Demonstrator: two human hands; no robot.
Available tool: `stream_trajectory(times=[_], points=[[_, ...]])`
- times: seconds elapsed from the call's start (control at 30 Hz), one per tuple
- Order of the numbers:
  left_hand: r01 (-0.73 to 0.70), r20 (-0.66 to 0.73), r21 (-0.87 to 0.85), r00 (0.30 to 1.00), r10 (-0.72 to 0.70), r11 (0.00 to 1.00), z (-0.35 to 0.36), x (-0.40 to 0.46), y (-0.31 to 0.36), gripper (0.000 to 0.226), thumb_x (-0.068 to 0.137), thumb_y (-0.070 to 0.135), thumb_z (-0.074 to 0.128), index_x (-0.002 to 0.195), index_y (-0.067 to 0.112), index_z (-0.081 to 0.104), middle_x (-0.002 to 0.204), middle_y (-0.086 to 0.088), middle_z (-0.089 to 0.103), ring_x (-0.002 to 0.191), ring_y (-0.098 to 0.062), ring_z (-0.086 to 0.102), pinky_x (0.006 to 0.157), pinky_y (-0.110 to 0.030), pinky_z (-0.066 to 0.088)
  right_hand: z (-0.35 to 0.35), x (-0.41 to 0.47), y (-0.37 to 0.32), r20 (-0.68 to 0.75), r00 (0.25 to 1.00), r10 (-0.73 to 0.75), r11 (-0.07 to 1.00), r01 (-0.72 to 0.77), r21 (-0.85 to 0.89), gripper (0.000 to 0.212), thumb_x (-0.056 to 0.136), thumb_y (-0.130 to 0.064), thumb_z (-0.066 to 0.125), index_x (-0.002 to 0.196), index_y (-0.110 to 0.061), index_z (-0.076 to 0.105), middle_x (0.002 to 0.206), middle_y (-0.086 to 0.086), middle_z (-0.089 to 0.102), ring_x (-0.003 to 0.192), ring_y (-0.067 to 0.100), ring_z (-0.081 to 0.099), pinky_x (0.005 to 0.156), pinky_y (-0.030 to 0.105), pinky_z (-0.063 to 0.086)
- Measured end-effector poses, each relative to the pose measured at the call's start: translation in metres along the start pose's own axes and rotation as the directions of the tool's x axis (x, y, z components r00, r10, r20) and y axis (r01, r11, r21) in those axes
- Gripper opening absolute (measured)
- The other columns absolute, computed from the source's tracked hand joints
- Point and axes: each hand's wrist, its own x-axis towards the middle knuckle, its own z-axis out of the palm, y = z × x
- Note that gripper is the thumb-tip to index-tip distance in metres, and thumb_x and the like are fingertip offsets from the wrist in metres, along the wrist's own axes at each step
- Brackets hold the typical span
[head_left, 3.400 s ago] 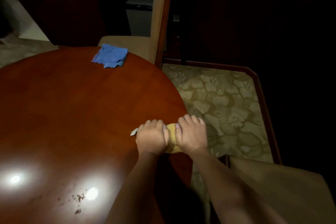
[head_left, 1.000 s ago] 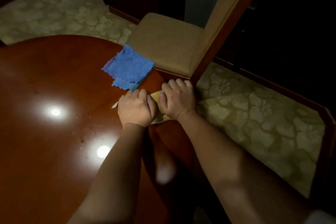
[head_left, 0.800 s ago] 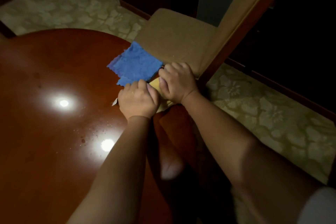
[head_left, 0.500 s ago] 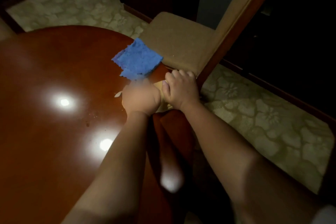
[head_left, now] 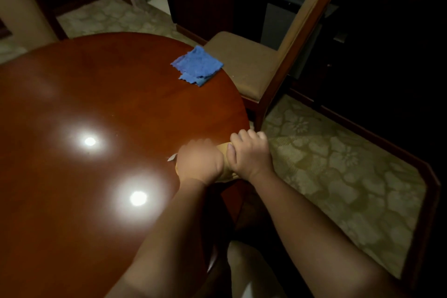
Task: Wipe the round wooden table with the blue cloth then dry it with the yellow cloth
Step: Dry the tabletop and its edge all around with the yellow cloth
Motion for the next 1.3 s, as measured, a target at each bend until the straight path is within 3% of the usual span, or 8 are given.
stream_trajectory(times=[0.43,0.93,1.1,1.3], points=[[0.153,-0.063,0.036,0.987,-0.151,0.988,0.041,0.09,-0.009,0.031,0.08,0.027,0.039,0.059,0.01,0.052,0.054,-0.009,0.052,0.048,-0.028,0.046,0.046,-0.03,0.032,0.052,0.108,0.049,0.003,0.985,-0.173,0.978,0.171,0.116,0.032,0.081,-0.034,0.036,0.067,-0.012,0.054,0.066,0.009,0.053,0.061,0.028,0.051,0.062,0.034,0.038],[0.446,-0.2,0.135,0.887,-0.416,0.885,0.086,0.196,-0.033,0.024,0.074,0.024,0.042,0.056,0.009,0.049,0.052,-0.009,0.05,0.048,-0.03,0.048,0.047,-0.031,0.03,0.12,0.25,0.079,-0.077,0.899,-0.431,0.84,0.431,0.328,0.028,0.083,-0.03,0.043,0.068,-0.01,0.056,0.066,0.01,0.053,0.061,0.031,0.051,0.06,0.038,0.034],[0.426,-0.233,0.151,0.892,-0.387,0.892,0.09,0.205,-0.039,0.025,0.077,0.023,0.042,0.057,0.009,0.049,0.053,-0.009,0.049,0.049,-0.029,0.047,0.048,-0.031,0.028,0.127,0.261,0.081,-0.089,0.897,-0.433,0.839,0.437,0.324,0.03,0.084,-0.031,0.042,0.068,-0.01,0.056,0.066,0.01,0.053,0.061,0.03,0.049,0.061,0.037,0.032],[0.355,-0.141,0.137,0.931,-0.336,0.925,0.076,0.203,-0.041,0.028,0.077,0.025,0.039,0.057,0.008,0.051,0.052,-0.01,0.052,0.048,-0.03,0.05,0.046,-0.029,0.03,0.112,0.248,0.071,-0.005,0.943,-0.333,0.912,0.323,0.252,0.029,0.081,-0.031,0.042,0.065,-0.01,0.055,0.063,0.01,0.054,0.059,0.03,0.051,0.059,0.035,0.033]])
